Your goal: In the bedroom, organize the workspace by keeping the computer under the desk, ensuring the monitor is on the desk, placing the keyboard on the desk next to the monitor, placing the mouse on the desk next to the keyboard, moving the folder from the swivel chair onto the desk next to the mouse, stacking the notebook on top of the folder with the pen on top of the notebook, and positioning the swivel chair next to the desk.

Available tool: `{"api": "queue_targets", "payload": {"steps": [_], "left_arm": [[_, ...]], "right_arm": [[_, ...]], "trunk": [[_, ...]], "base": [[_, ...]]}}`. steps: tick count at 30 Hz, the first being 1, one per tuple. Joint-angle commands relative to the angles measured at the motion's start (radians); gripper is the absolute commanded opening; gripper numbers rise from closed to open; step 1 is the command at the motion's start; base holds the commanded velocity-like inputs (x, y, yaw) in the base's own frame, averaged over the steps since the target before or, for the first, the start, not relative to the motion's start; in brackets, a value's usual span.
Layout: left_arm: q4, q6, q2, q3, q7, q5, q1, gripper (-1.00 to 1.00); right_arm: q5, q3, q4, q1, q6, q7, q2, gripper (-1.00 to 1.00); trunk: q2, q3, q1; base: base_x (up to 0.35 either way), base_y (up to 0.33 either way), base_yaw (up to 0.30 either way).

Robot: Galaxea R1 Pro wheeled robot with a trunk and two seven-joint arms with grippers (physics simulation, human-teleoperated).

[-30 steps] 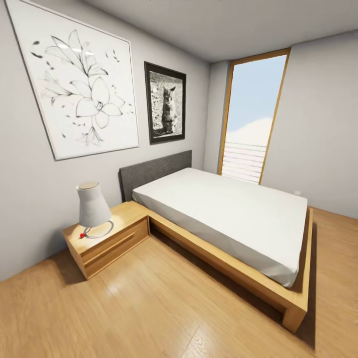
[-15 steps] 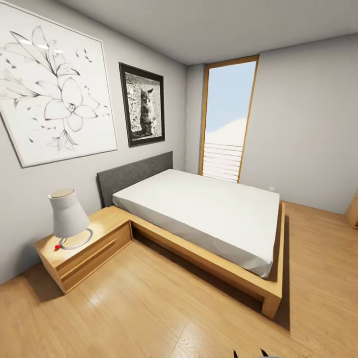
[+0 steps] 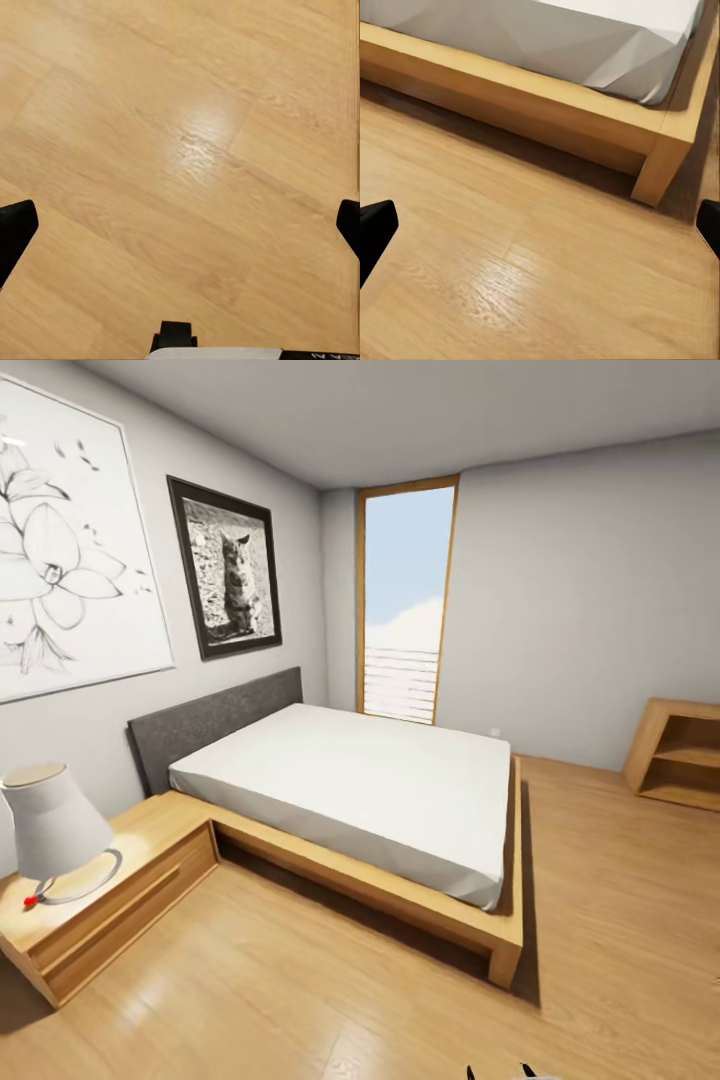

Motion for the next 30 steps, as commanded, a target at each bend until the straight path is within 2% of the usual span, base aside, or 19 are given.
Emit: {"api": "queue_targets", "payload": {"steps": [1, 15, 21, 30], "left_arm": [[0.0, -0.003, 0.0, -0.001, 0.0, 0.006, 0.0, 1.0], [0.001, -0.003, 0.0, -0.001, 0.0, 0.006, 0.0, 1.0], [0.001, -0.003, -0.001, -0.001, 0.0, 0.006, 0.0, 1.0], [0.001, -0.003, -0.002, -0.002, 0.0, 0.006, 0.0, 1.0]], "right_arm": [[0.0, 0.001, 0.001, -0.001, -0.003, 0.002, 0.0, 1.0], [0.003, 0.001, 0.023, -0.001, -0.01, 0.002, -0.002, 1.0], [0.005, 0.001, 0.033, -0.001, -0.047, 0.002, -0.002, 1.0], [0.003, 0.0, 0.035, -0.001, -0.055, 0.002, -0.004, 1.0]], "trunk": [[-0.001, -0.001, 0.001], [-0.001, 0.002, 0.001], [-0.001, 0.006, 0.001], [-0.001, 0.011, 0.001]], "base": [[0.313, 0.0, -0.3], [0.297, 0.0, -0.3], [0.066, 0.0, -0.3], [0.006, 0.0, -0.3]]}}
